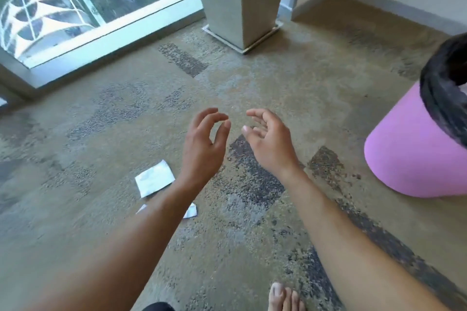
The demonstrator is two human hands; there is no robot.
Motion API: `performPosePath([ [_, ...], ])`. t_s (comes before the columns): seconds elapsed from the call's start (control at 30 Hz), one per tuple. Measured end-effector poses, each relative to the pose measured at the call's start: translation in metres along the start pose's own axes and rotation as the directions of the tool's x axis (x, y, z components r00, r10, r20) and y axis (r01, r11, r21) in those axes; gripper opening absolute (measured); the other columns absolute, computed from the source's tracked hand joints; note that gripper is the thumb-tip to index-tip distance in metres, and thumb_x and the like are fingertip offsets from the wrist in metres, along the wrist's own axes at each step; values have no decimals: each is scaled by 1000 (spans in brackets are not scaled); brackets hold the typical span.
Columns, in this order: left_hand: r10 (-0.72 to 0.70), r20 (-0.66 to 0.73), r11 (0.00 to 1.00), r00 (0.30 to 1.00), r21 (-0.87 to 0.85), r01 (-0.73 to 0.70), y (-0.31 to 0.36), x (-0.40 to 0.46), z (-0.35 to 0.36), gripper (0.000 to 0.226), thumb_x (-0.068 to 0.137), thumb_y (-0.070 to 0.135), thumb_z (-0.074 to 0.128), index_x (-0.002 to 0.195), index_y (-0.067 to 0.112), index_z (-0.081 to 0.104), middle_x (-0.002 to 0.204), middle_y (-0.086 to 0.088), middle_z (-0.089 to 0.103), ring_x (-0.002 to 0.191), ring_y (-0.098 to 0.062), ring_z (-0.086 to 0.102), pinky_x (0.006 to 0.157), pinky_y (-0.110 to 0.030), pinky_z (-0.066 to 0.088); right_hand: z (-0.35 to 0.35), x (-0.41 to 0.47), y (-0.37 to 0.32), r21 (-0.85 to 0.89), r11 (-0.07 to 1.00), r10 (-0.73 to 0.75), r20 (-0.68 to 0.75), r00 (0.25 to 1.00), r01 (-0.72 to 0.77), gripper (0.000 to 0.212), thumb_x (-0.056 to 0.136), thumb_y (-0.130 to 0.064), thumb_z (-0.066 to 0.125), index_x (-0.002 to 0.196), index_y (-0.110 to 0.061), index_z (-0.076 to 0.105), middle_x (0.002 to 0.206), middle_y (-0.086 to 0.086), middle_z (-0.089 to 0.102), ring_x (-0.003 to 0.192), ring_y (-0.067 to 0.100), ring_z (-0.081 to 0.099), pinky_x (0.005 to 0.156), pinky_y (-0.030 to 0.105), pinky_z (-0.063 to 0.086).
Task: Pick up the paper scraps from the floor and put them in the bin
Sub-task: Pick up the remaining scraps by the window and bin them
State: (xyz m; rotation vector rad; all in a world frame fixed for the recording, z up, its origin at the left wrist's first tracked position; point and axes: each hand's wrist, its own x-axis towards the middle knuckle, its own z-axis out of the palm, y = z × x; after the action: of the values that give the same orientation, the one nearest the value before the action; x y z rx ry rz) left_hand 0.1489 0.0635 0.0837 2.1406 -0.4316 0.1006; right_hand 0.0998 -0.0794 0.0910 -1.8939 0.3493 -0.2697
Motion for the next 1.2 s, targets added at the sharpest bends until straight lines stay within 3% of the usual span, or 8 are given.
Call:
performPosePath([
  [0.1,-95,-54,991,994,87,99,-57,-24,-23,28,94,38,55,111,19,68,135,-1,54,126,-16,49,105,-39,41,50,-2,19,-172,984,-10,192,981,44,30,90,-18,64,120,-17,60,129,0,56,113,16,56,95,31,50],
  [0.3,-212,-147,882,966,397,254,-143,-82,-52,50,88,53,49,122,19,62,147,-7,46,137,-29,40,109,-51,33,117,-3,53,-416,889,24,462,886,193,44,91,-18,61,133,-14,50,144,6,44,134,22,39,108,19,22],
  [0.47,-480,-97,724,872,517,456,-189,-128,-56,69,88,60,40,149,27,34,163,-3,17,151,-22,10,120,-48,13,139,14,75,-641,635,143,646,750,431,69,91,-17,54,151,-30,21,162,2,9,149,24,7,121,42,11],
  [0.57,-453,-76,731,888,538,420,-199,-143,-52,64,92,49,40,150,23,34,160,-6,26,148,-25,20,117,-46,18,145,29,77,-659,524,177,704,688,539,76,94,-15,53,152,-36,9,164,-2,-4,150,22,-5,121,48,3],
  [0.73,-400,-157,770,903,477,423,-197,-145,-46,41,98,25,40,136,14,47,136,-11,46,127,-27,36,105,-47,28,153,44,74,-630,475,77,726,683,615,58,95,-12,52,145,-35,34,156,1,29,143,23,25,114,46,24],
  [0.97,-280,-152,854,948,412,318,-190,-126,-50,36,92,1,50,125,13,47,102,-7,51,90,-20,45,78,-40,45,153,30,83,-593,553,-197,589,784,585,20,99,-14,48,110,-19,64,110,1,66,101,17,57,92,33,39],
  [1.07,-355,-214,818,910,399,413,-181,-103,-56,34,94,22,56,126,15,49,109,-5,49,95,-22,50,78,-35,42,153,19,79,-543,614,-227,574,787,573,18,101,-20,47,110,-19,63,106,1,66,94,17,59,84,30,42],
  [1.2,-525,-130,680,841,530,506,-193,-72,-61,76,86,68,50,143,20,37,143,-7,37,126,-28,43,101,-45,38,162,4,73,-533,593,-93,699,709,603,35,101,-33,42,135,-26,47,136,3,53,121,22,50,99,40,40],
])
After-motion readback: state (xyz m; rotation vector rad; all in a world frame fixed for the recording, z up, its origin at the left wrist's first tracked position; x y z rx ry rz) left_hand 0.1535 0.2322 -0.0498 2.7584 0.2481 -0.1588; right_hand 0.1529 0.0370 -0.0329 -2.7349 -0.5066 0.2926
